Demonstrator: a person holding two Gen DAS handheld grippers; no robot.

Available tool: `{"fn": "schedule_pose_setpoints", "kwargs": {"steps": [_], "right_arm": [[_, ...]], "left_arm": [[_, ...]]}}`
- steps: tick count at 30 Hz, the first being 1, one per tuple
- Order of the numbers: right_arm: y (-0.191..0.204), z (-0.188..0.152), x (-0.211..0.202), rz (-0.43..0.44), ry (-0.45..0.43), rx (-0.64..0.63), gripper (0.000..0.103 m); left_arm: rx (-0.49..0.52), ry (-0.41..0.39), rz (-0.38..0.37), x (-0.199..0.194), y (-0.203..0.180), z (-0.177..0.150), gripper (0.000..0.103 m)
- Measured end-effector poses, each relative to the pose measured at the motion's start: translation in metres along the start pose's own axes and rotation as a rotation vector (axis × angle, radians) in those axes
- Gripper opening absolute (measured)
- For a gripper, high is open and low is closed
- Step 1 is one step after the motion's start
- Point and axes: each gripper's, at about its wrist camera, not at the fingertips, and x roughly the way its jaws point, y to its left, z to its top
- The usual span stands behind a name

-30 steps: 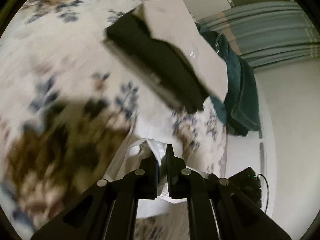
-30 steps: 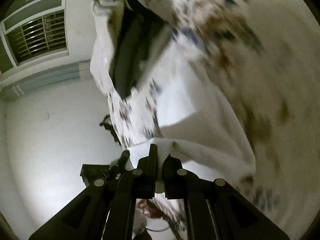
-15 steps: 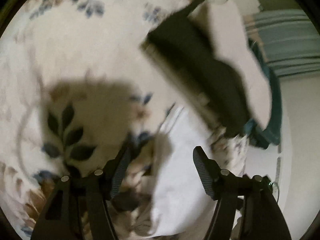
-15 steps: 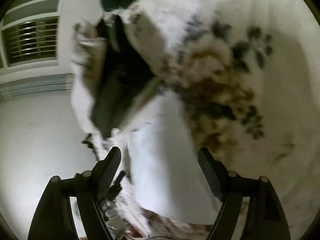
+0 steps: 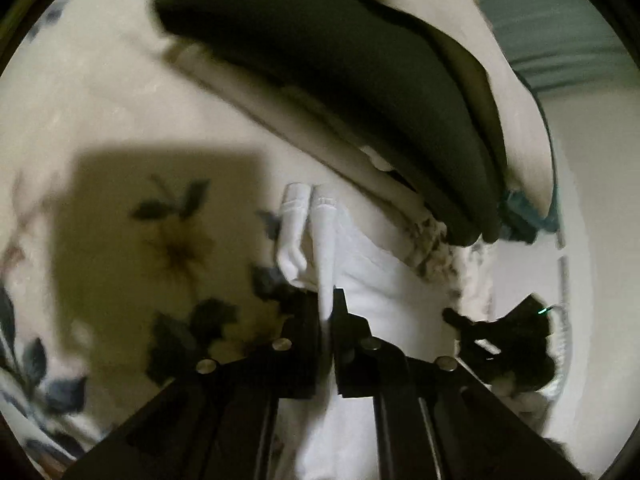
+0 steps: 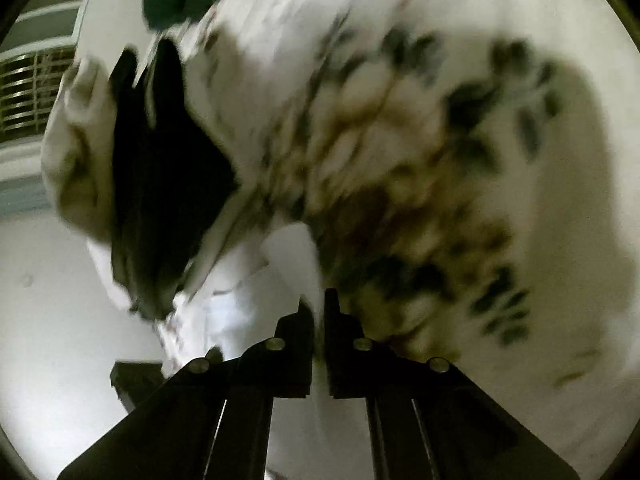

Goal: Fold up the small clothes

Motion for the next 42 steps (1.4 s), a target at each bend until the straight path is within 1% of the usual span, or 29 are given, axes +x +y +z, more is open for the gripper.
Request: {"fn": "schedule_pose_setpoints", "kwargs": {"steps": [2,3,4,5,6,7,8,10,12,13,14,15,16,18,22,24,25,26,27,28,29,30,32,35,36,37,38,40,42], "right_arm": [[-0.005,0.002,-0.007,-0.008,0.016,0.013,0.006],[-0.008,0.0,-0.011,-0.003,0.035,0.011,0.009],[-0.01,-0.006,-0.018,0.008,0.059,-0.009,0.025],[-0.012,-0.011,-0.021,0.008,0.075,-0.028,0.039],[-0.017,-0.019,-0.024,0.007,0.096,-0.045,0.067],[-0.023,-0.033,-0.026,0.015,0.128,-0.059,0.071],[-0.028,-0.042,-0.025,0.024,0.149,-0.066,0.071],[-0.039,-0.064,-0.016,0.033,0.235,-0.079,0.071],[-0.048,-0.083,-0.006,0.07,0.291,-0.083,0.071],[-0.051,-0.091,0.001,0.097,0.316,-0.083,0.065],[-0.052,-0.097,0.004,0.111,0.32,-0.085,0.054],[-0.052,-0.101,0.008,0.114,0.312,-0.094,0.026],[-0.052,-0.104,0.008,0.102,0.303,-0.106,0.018],[-0.056,-0.105,0.007,0.1,0.282,-0.083,0.014],[-0.058,-0.098,-0.008,0.078,0.245,-0.072,0.013],[-0.056,-0.101,-0.005,0.077,0.256,-0.075,0.013],[-0.055,-0.102,-0.005,0.071,0.261,-0.079,0.013],[-0.054,-0.102,-0.006,0.065,0.264,-0.087,0.014],[-0.052,-0.102,-0.006,0.058,0.269,-0.101,0.018],[-0.051,-0.101,-0.006,0.05,0.275,-0.112,0.025],[-0.051,-0.1,-0.007,0.037,0.28,-0.118,0.029],[-0.05,-0.101,-0.007,0.035,0.281,-0.122,0.036],[-0.052,-0.1,-0.007,0.056,0.271,-0.118,0.039],[-0.058,-0.098,-0.004,0.065,0.281,-0.098,0.039],[-0.058,-0.099,-0.004,0.068,0.282,-0.104,0.035],[-0.058,-0.102,-0.003,0.07,0.283,-0.116,0.018],[-0.056,-0.105,-0.001,0.072,0.292,-0.123,0.017],[-0.056,-0.111,-0.003,0.11,0.295,-0.105,0.012],[-0.059,-0.111,-0.008,0.146,0.282,-0.063,0.01]], "left_arm": [[-0.036,0.022,-0.042,-0.014,0.015,-0.007,0.007],[-0.038,0.022,-0.063,-0.022,0.019,-0.014,0.017],[-0.042,0.027,-0.084,-0.028,0.023,-0.023,0.027],[-0.052,0.039,-0.117,-0.033,0.029,-0.036,0.053],[-0.063,0.048,-0.14,-0.036,0.034,-0.05,0.064],[-0.075,0.055,-0.169,-0.036,0.036,-0.06,0.064],[-0.083,0.073,-0.202,-0.034,0.039,-0.073,0.064],[-0.07,0.096,-0.223,-0.027,0.037,-0.091,0.064],[-0.034,0.089,-0.228,-0.023,0.029,-0.108,0.062],[0.006,0.075,-0.196,-0.022,0.023,-0.115,0.055],[0.039,0.066,-0.163,-0.022,0.018,-0.119,0.019],[0.054,0.074,-0.135,-0.022,0.016,-0.121,0.014],[0.053,0.081,-0.13,-0.022,0.015,-0.123,0.013],[0.058,0.081,-0.136,-0.028,0.015,-0.125,0.012],[0.127,0.1,-0.071,-0.048,0.019,-0.126,0.01],[0.137,0.111,-0.031,-0.055,0.027,-0.125,0.008],[0.133,0.123,-0.029,-0.059,0.034,-0.126,0.007],[0.111,0.138,-0.047,-0.06,0.04,-0.126,0.008],[0.085,0.144,-0.061,-0.061,0.045,-0.126,0.013],[0.049,0.146,-0.085,-0.058,0.047,-0.124,0.014],[0.032,0.141,-0.094,-0.057,0.049,-0.123,0.021],[0.019,0.13,-0.1,-0.056,0.05,-0.123,0.039],[-0.009,0.108,-0.124,-0.046,0.047,-0.121,0.057],[-0.017,0.081,-0.144,-0.026,0.035,-0.123,0.057],[-0.006,0.07,-0.147,-0.022,0.032,-0.124,0.053],[0.003,0.062,-0.151,-0.017,0.027,-0.126,0.044],[0.01,0.068,-0.138,-0.012,0.023,-0.128,0.016],[0.022,0.057,-0.122,-0.014,0.02,-0.129,0.014],[0.003,0.054,-0.152,-0.02,0.022,-0.126,0.012]]}}
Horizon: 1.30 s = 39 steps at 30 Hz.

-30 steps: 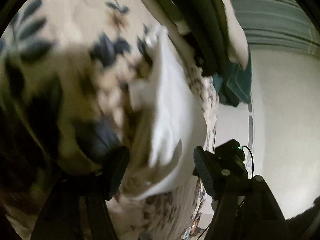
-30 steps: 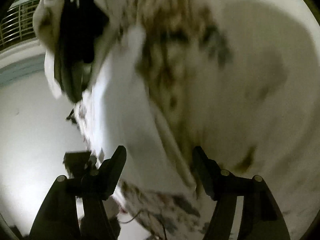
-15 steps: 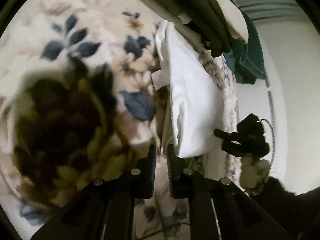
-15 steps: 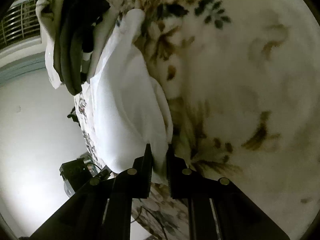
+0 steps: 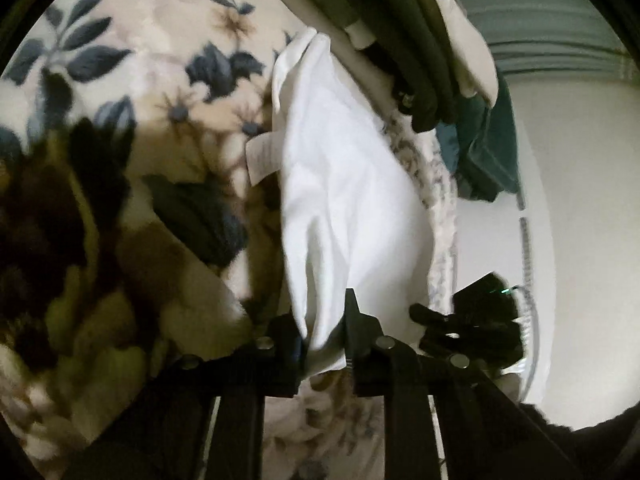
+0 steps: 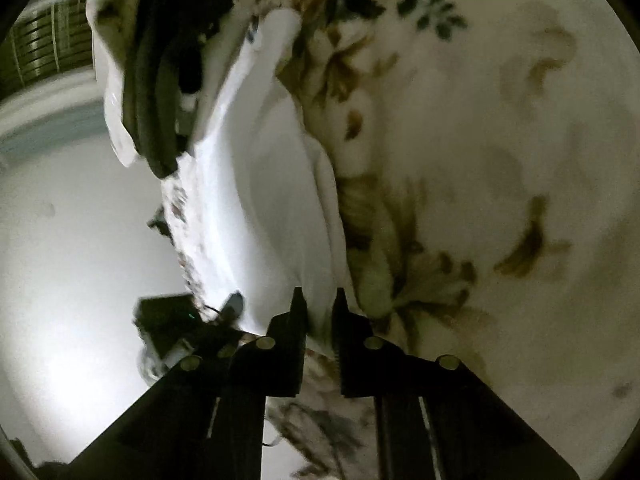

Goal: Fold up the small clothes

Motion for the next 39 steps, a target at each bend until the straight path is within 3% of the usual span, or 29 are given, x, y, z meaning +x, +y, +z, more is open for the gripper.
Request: {"fn": "schedule_pose_setpoints", "kwargs": {"steps": [2,4,8,9,10,11,12,13,19,24,26,27,28,29,31,36,39], "right_arm": [[-0.008,0.0,-0.006,0.008,-0.022,0.044,0.008],[-0.009,0.0,-0.005,-0.089,-0.023,0.01,0.007],[-0.003,0.003,-0.001,-0.095,0.012,-0.02,0.011],[-0.002,0.005,-0.003,-0.085,0.021,-0.02,0.02],[-0.002,0.007,-0.006,-0.07,0.018,-0.023,0.044],[-0.002,0.009,-0.01,-0.055,0.007,-0.029,0.059],[-0.003,0.012,-0.014,-0.034,-0.007,-0.031,0.081],[-0.005,0.015,-0.016,-0.008,-0.011,-0.028,0.082],[-0.014,0.048,0.016,0.101,0.094,-0.001,0.083],[0.005,0.064,0.038,0.143,0.141,-0.047,0.082],[0.008,0.067,0.042,0.13,0.151,-0.068,0.076],[0.01,0.068,0.046,0.116,0.151,-0.069,0.061],[0.01,0.068,0.049,0.105,0.15,-0.069,0.033],[0.012,0.068,0.05,0.109,0.149,-0.069,0.031],[0.016,0.064,0.046,0.093,0.118,-0.075,0.023],[0.052,0.045,0.024,0.088,0.089,-0.131,0.02],[0.088,0.031,0.003,0.084,0.075,-0.168,0.02]], "left_arm": [[0.038,0.014,0.059,-0.005,-0.001,0.002,0.01],[0.086,0.062,0.131,-0.004,0.001,0.004,0.01],[0.061,0.095,0.107,-0.017,0.007,0.01,0.014],[0.051,0.088,0.096,-0.022,0.008,0.011,0.021],[0.032,0.07,0.092,-0.027,0.011,0.014,0.029],[0.01,0.054,0.074,-0.029,0.014,0.016,0.049],[-0.016,0.035,0.045,-0.03,0.017,0.019,0.064],[-0.048,0.013,0.016,-0.028,0.021,0.022,0.066],[-0.062,0.017,-0.057,0.026,0.009,0.051,0.066],[-0.04,0.027,-0.092,0.047,-0.006,0.062,0.066],[-0.019,0.031,-0.076,0.054,-0.012,0.062,0.064],[-0.01,0.025,-0.061,0.056,-0.015,0.061,0.059],[0.004,0.023,-0.052,0.056,-0.02,0.06,0.05],[0.018,0.027,-0.035,0.056,-0.023,0.059,0.019],[0.052,0.014,0.002,0.046,-0.032,0.056,0.017],[0.075,-0.012,0.015,0.011,-0.059,0.052,0.017],[0.112,-0.033,0.019,-0.021,-0.095,0.057,0.017]]}}
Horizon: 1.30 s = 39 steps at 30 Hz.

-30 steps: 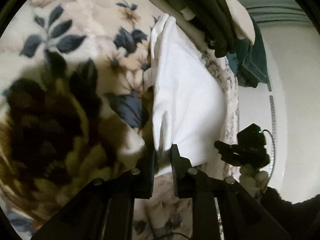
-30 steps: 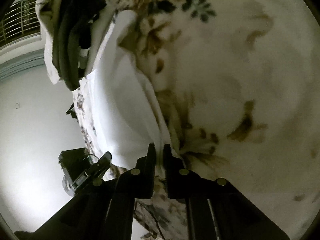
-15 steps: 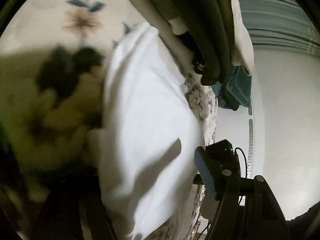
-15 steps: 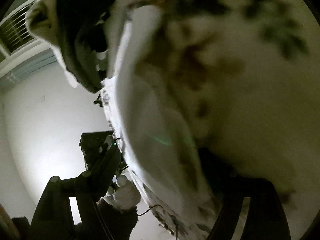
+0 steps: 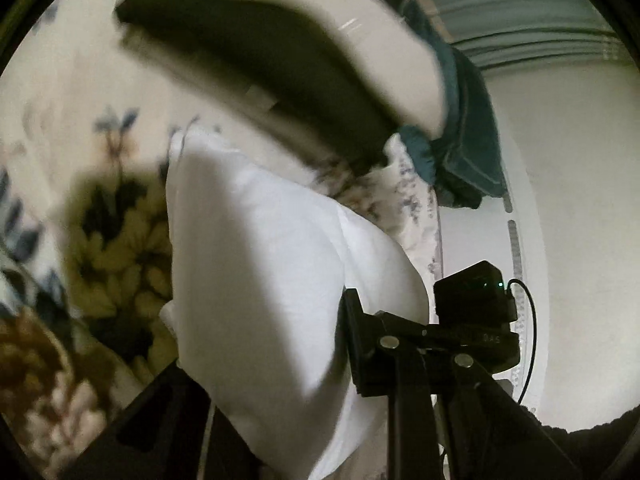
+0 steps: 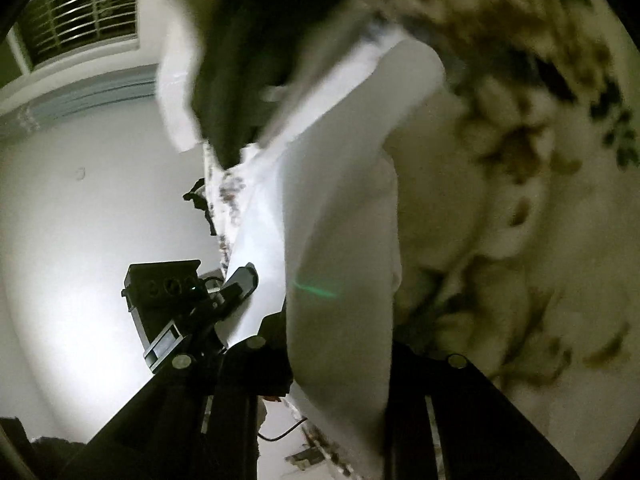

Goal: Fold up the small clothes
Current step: 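Carry the folded T-shirt with both grippers and lower it onto the clothes stack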

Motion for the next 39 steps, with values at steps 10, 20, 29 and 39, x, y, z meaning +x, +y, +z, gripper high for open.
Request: {"fn": "schedule_pose_setpoints", "kwargs": {"steps": [10,20,29,39], "right_arm": [[0.182,0.071,-0.065,0.02,-0.125,-0.218,0.019],[0.223,0.231,0.003,-0.111,-0.165,-0.262,0.019],[0.185,0.232,0.021,-0.403,-0.13,-0.26,0.046],[0.224,0.157,0.001,-0.96,-0.286,-0.351,0.078]], "left_arm": [[0.135,-0.183,-0.026,-0.085,-0.106,0.136,0.017],[0.091,-0.149,0.052,0.005,-0.036,0.272,0.018],[0.083,-0.051,0.186,0.008,-0.012,0.249,0.045],[0.286,-0.168,0.648,-0.009,-0.06,0.204,0.091]]}}
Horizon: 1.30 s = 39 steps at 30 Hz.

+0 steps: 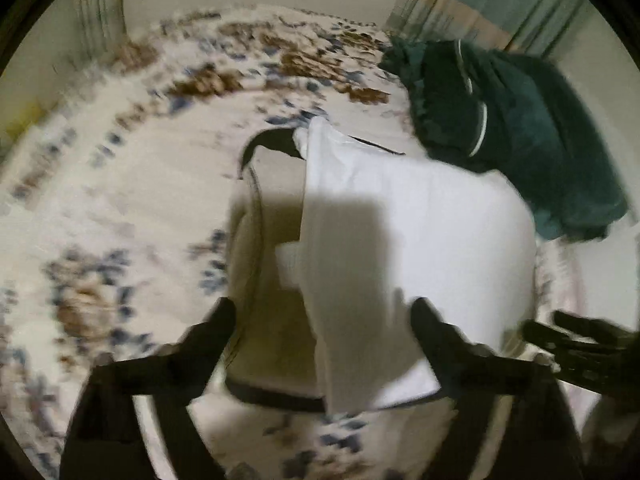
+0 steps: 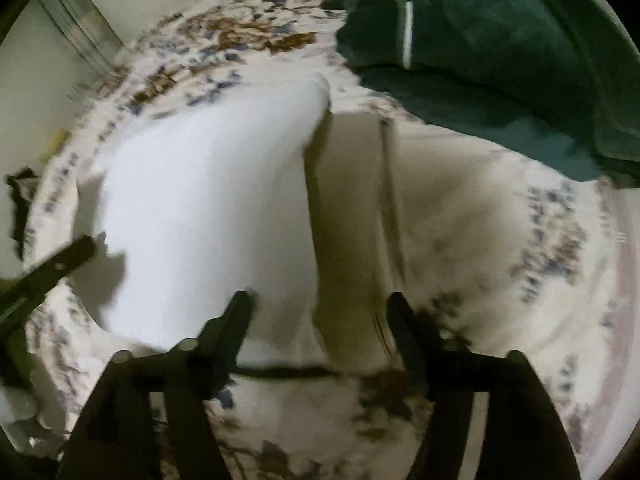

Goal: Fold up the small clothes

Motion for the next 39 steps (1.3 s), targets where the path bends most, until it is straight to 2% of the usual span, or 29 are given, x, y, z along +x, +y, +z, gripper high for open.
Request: {"fn": "schedule_pose_setpoints", "kwargs": {"steps": [2,3,4,8,14,21,28,34,39], "right_arm": [[-0.001,-0.014,-0.014,-0.054,-0.012,0.013,0.084],[-0.002,-0.02,-0.021,-0.074,-0.019,0.025,0.093],[-0.003,-0.026,-0.03,-0.096,-0.028,0.036,0.103],[-0.005,-0.046,-0.069,-0.193,-0.072,0.037,0.103],[-0.011,-0.079,-0.153,-0.276,-0.179,0.048,0.103],[-0.007,-0.13,-0.274,-0.278,-0.307,0.057,0.103],[0.007,-0.203,-0.396,-0.258,-0.426,0.042,0.103],[0.019,-0.264,-0.482,-0.25,-0.53,0.022,0.103],[0.026,-0.306,-0.536,-0.252,-0.61,0.011,0.103]], "left_arm": [[0.033,-0.025,0.051,-0.018,-0.011,-0.011,0.094],[0.039,-0.028,0.065,-0.024,-0.014,-0.016,0.103],[0.047,-0.036,0.082,-0.034,-0.019,-0.021,0.103],[0.063,-0.066,0.142,-0.067,-0.034,-0.031,0.103],[0.07,-0.134,0.145,-0.139,-0.059,-0.041,0.103],[0.077,-0.226,0.157,-0.244,-0.087,-0.065,0.103],[0.064,-0.298,0.152,-0.34,-0.104,-0.107,0.103],[0.068,-0.359,0.156,-0.404,-0.113,-0.14,0.103],[0.07,-0.403,0.167,-0.44,-0.119,-0.162,0.103]]}}
